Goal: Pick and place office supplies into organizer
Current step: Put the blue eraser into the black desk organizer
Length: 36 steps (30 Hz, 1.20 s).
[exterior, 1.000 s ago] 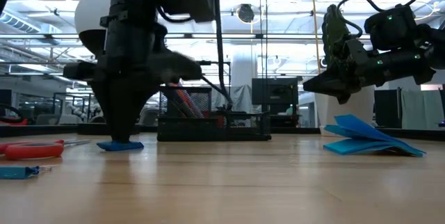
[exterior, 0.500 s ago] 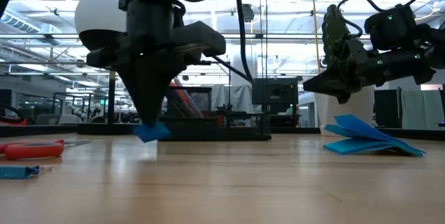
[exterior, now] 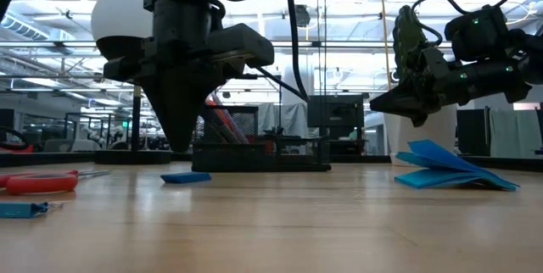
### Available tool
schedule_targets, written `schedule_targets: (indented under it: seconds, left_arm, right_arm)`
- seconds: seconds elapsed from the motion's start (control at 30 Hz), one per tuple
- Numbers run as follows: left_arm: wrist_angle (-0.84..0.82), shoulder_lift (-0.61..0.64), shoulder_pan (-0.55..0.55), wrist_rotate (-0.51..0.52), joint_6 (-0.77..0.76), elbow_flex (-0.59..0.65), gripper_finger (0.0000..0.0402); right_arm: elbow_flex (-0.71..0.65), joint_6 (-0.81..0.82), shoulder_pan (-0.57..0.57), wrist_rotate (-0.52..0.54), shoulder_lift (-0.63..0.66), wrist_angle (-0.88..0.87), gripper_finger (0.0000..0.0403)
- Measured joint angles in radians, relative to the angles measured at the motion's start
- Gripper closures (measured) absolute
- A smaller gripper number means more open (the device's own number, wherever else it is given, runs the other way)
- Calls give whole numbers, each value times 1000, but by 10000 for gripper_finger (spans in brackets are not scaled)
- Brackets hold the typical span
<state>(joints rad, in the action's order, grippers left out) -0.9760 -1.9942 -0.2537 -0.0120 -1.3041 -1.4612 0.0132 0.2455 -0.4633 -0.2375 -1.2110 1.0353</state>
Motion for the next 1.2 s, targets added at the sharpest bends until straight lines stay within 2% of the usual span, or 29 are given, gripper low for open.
schedule_targets:
  seconds: [0.27,0.6,0.73,1.03,1.2]
  left_arm:
    - [13,2,32,-63,73,0,363]
    - [44,2,37,-71,90,-1,281]
    - [43,2,38,-60,89,-1,262]
    - [37,-2,46,-24,77,-1,263]
    - [42,-50,55,-75,73,-2,265]
  right_arm:
    - [0,0,0,0,0,0,355]
    - [0,0,0,0,0,0,355]
    - [0,0,0,0,0,0,355]
    - [0,0,0,0,0,0,355]
    - [0,0,0,0,0,0,355]
